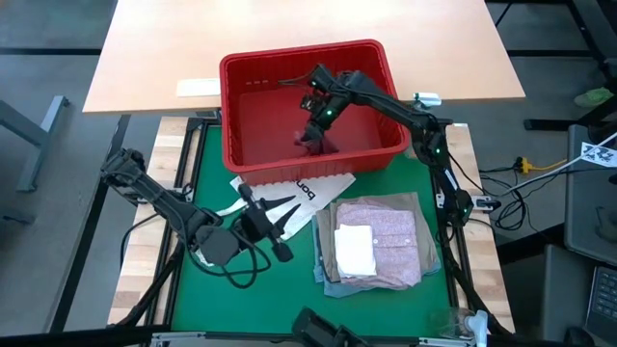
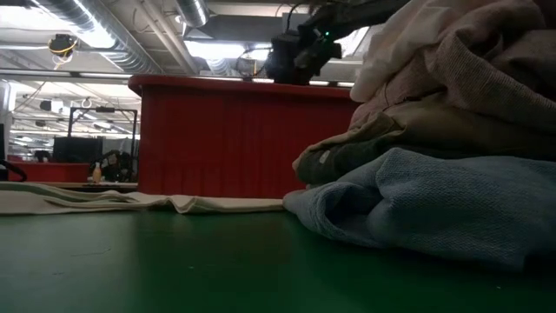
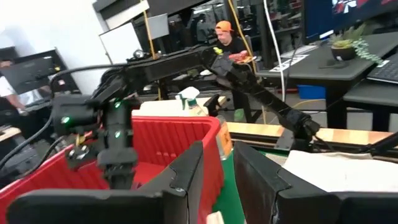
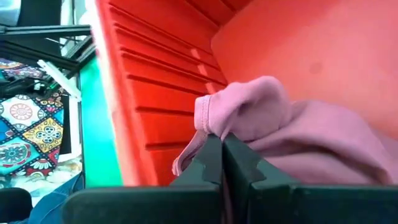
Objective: Fold laundry
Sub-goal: Fold the red underwear
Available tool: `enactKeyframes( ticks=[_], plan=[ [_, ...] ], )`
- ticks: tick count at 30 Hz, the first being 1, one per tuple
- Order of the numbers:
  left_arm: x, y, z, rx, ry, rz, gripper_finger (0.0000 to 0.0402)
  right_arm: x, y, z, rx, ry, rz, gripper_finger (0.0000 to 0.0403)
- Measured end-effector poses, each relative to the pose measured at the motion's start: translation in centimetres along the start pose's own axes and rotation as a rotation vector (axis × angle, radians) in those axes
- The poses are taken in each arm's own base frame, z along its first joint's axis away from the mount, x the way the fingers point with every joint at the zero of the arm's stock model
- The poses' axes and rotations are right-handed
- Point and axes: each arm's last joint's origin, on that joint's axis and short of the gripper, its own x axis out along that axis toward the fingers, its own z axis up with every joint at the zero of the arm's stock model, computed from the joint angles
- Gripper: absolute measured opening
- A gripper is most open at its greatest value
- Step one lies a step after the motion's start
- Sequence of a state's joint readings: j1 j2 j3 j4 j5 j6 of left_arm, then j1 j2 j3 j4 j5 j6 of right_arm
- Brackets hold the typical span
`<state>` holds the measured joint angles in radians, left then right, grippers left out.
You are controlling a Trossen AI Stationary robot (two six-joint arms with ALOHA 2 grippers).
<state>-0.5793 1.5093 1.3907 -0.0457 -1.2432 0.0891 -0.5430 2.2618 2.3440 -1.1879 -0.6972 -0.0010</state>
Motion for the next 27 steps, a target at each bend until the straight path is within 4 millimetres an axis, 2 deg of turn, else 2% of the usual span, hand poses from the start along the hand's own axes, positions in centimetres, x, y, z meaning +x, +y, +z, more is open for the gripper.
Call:
enactKeyframes(
  ticks=[8, 14, 23, 27],
  plan=[
    [-0.8, -0.2, 0.0, 0.003, -0.003, 0.006, 0.0085, -3.4, 2.9, 0.0, -0.067, -0.070, 0.023, 0.0001],
    [-0.8, -0.2, 0.0, 0.002, -0.003, 0.007, 0.0085, -7.6, 6.6, -0.6, -0.148, -0.155, 0.074, 0.0001],
    [-0.8, -0.2, 0.0, 0.009, -0.001, 0.006, 0.0085, -14.3, 12.3, -3.1, -0.257, -0.273, 0.089, 0.0001],
    [-0.7, -0.2, 0.0, 0.009, -0.001, 0.009, 0.0085, -16.5, 14.7, -4.7, -0.295, -0.301, 0.097, 0.0001]
  ],
)
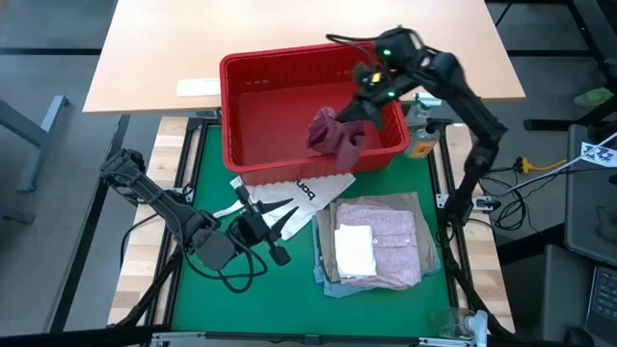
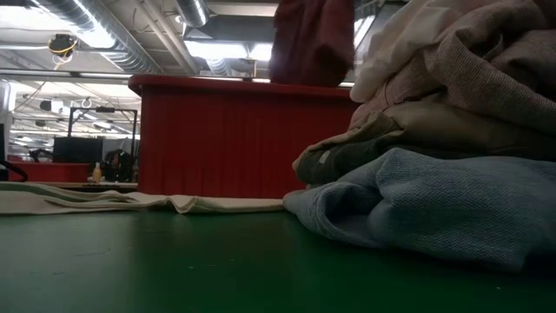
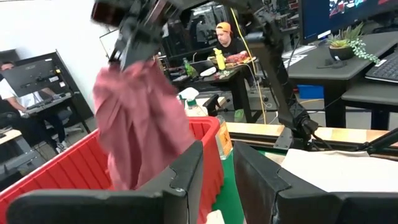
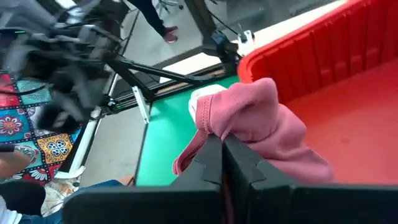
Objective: Fold laundry
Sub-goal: Fold the red underwear
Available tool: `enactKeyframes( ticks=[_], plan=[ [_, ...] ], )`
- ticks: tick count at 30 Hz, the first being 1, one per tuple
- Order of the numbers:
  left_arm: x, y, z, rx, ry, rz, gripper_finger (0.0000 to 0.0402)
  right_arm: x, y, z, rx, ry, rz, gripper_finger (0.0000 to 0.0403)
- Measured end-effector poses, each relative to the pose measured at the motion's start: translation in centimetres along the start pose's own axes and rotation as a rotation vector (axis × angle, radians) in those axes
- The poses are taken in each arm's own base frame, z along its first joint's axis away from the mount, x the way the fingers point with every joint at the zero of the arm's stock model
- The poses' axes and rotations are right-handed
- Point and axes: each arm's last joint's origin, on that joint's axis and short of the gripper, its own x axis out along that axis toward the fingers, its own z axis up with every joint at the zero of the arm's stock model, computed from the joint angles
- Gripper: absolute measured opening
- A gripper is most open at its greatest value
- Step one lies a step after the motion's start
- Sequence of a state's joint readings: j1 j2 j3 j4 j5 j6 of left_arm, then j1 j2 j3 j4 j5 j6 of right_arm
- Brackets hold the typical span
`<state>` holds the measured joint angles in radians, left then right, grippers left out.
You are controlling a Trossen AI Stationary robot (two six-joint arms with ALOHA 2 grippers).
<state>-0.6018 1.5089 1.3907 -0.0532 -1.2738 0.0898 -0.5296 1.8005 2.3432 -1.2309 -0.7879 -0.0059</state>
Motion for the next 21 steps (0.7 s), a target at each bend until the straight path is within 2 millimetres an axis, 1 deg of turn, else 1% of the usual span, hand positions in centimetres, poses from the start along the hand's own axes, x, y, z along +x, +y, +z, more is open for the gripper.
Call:
enactKeyframes(
  ticks=[3, 6, 11, 15, 21],
  plan=[
    [0.5, 0.2, 0.0, -0.001, 0.003, 0.006, 0.0085, -1.4, 2.2, -0.2, -0.031, -0.017, 0.014, 0.0001],
    [1.4, 0.5, -0.1, -0.002, 0.009, 0.017, 0.0085, -2.3, 4.4, -0.5, -0.051, -0.027, 0.041, 0.0001],
    [3.3, 1.1, -0.2, -0.006, 0.015, -0.035, 0.0087, -3.3, 7.7, -1.1, -0.112, -0.039, 0.088, 0.0001],
    [4.9, 1.7, -0.3, -0.011, 0.018, -0.091, 0.0110, -3.9, 10.1, -1.6, -0.162, -0.045, 0.135, 0.0001],
    [7.0, 2.3, -0.8, -0.031, 0.042, -0.193, 0.0159, -4.2, 12.6, -2.3, -0.216, -0.043, 0.158, 0.0001]
  ],
)
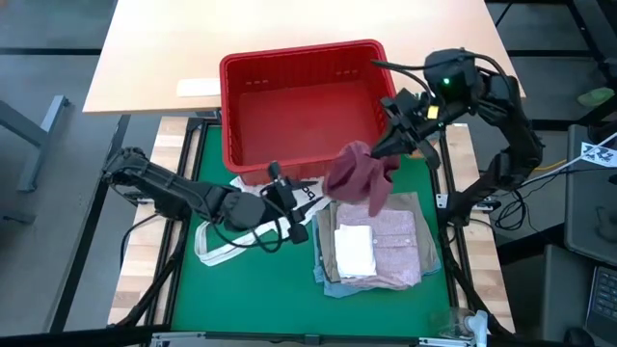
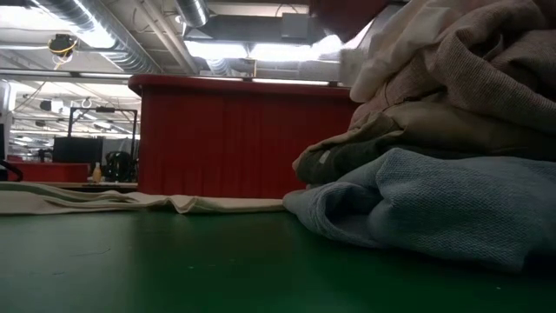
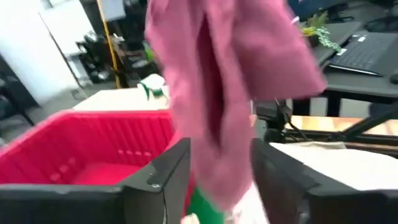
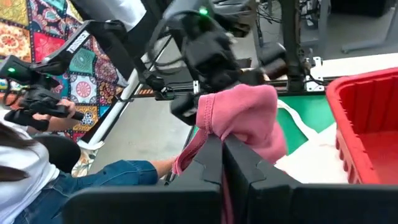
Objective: Fold laundry
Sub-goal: Fold the red underwear
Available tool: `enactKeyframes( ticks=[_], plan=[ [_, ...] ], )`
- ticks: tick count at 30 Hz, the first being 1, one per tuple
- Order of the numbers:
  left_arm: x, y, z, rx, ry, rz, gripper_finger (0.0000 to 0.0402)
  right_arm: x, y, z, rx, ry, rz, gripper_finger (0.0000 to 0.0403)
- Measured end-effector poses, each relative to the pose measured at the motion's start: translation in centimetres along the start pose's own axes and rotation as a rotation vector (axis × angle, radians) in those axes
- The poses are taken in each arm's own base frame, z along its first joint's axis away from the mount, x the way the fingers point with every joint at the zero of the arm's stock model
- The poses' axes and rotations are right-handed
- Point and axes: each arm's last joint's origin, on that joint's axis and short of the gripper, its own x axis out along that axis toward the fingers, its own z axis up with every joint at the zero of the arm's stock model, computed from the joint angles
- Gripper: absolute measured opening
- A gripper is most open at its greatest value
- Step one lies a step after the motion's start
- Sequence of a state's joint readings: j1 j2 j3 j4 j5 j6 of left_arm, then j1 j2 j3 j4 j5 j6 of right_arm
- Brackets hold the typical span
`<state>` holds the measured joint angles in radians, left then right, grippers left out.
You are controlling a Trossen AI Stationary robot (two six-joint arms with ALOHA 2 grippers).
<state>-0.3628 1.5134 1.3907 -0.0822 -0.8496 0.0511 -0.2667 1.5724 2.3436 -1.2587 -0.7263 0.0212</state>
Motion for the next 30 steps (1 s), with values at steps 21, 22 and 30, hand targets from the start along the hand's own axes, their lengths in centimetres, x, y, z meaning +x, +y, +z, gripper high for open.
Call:
enactKeyframes(
  ticks=[21, 22, 30],
  plan=[
    [4.9, -3.0, -6.3, -0.084, 0.268, -0.124, 0.0188, 1.5, 3.1, -0.2, -0.071, 0.027, 0.051, 0.0001],
    [5.1, -3.0, -6.4, -0.094, 0.271, -0.119, 0.0188, 1.6, 3.3, -0.2, -0.075, 0.028, 0.057, 0.0001],
    [5.8, -3.1, -6.9, -0.153, 0.301, -0.150, 0.0188, 2.0, 4.0, -0.1, -0.100, 0.018, 0.088, 0.0001]
  ],
)
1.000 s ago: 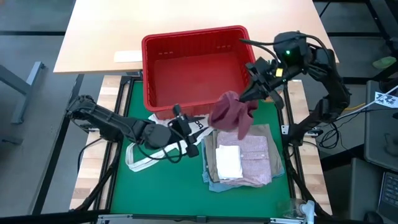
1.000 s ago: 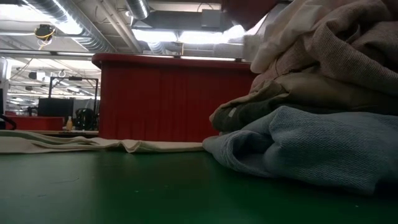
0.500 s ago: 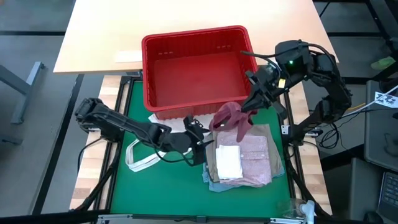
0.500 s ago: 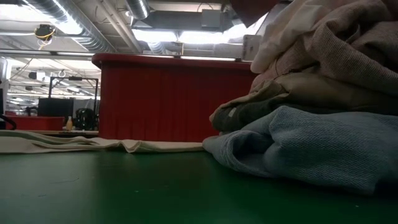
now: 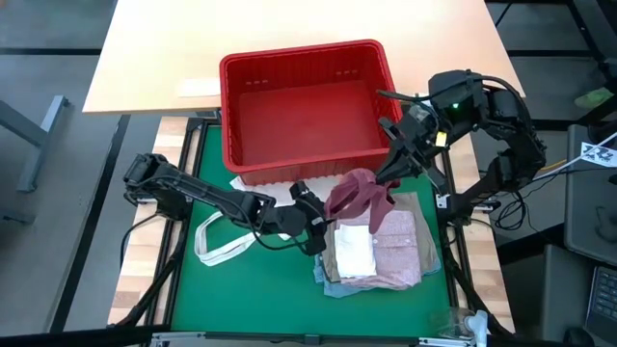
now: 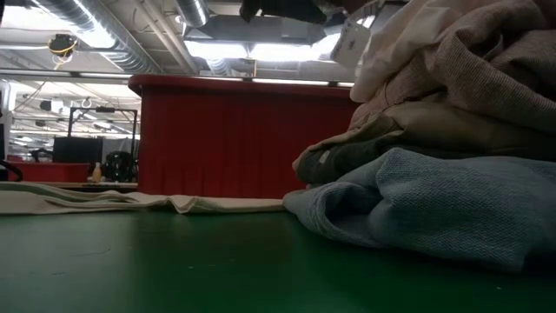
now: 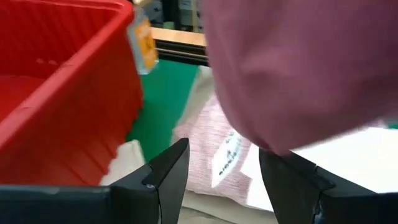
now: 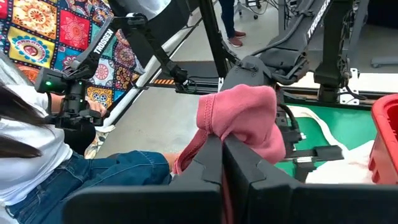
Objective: Fold laundry
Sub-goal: Fold the red underwear
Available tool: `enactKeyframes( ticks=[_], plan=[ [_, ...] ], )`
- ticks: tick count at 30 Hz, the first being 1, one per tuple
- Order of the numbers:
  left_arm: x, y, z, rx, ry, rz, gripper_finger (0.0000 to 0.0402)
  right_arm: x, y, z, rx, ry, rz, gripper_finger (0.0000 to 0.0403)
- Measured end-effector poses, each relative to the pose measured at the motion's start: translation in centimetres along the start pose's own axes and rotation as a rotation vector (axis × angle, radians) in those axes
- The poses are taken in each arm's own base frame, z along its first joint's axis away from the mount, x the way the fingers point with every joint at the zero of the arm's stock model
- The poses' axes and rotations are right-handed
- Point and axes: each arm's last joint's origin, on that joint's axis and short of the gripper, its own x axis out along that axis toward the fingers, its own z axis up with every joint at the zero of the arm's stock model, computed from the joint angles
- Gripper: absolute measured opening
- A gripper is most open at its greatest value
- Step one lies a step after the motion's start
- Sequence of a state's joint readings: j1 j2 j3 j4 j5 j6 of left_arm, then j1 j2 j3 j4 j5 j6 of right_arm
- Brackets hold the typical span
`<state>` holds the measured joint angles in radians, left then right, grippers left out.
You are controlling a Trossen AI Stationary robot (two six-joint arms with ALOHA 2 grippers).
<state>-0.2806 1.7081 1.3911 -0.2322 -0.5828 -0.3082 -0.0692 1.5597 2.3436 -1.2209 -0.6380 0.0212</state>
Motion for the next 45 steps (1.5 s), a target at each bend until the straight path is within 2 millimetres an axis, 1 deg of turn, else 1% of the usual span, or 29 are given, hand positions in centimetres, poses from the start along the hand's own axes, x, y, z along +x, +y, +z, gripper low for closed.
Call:
enactKeyframes(
  ticks=[4, 9, 23, 25, 28, 32, 34, 35, 36, 40, 42, 45],
  plan=[
    [-0.1, -0.2, 0.0, -0.002, 0.005, -0.041, 0.0188, 0.0, 0.0, 0.0, 0.000, -0.001, -0.005, 0.0001],
    [-0.1, -0.4, 0.4, -0.024, -0.033, -0.055, 0.0188, 0.0, -0.1, 0.0, 0.000, -0.001, -0.027, 0.0001],
    [0.8, 1.0, 1.5, -0.081, -0.093, -0.027, 0.0185, 0.0, -0.1, 0.5, -0.030, -0.043, -0.026, 0.0001],
    [0.8, 1.0, 1.5, -0.081, -0.093, -0.026, 0.0174, 0.0, -0.1, 0.5, -0.030, -0.043, -0.026, 0.0001],
    [0.8, 1.0, 1.5, -0.080, -0.091, -0.027, 0.0139, 0.0, -0.1, 0.5, -0.029, -0.042, -0.026, 0.0001],
    [0.5, 0.4, 1.4, -0.084, -0.092, -0.052, 0.0068, -0.4, 0.1, 0.0, -0.006, -0.010, -0.055, 0.0001],
    [0.2, -0.1, 1.3, -0.095, -0.093, -0.102, 0.0028, -0.8, 0.3, -0.6, 0.025, 0.031, -0.095, 0.0001],
    [0.0, -0.5, 1.4, -0.116, -0.095, -0.137, 0.0015, -1.2, 0.4, -0.8, 0.048, 0.048, -0.127, 0.0001],
    [-0.2, -0.8, 1.4, -0.147, -0.097, -0.181, 0.0009, -1.4, 0.5, -1.2, 0.083, 0.070, -0.162, 0.0001],
    [-1.0, -2.2, 1.6, -0.256, -0.069, -0.396, 0.0009, -2.3, 0.8, -2.3, 0.205, 0.138, -0.278, 0.0001],
    [-1.4, -2.9, 1.5, -0.310, -0.036, -0.487, 0.0005, -2.5, 0.9, -2.7, 0.273, 0.171, -0.308, 0.0001],
    [-1.9, -3.7, 1.3, -0.395, 0.027, -0.579, 0.0004, -2.6, 1.0, -3.4, 0.372, 0.227, -0.321, 0.0001]
  ],
)
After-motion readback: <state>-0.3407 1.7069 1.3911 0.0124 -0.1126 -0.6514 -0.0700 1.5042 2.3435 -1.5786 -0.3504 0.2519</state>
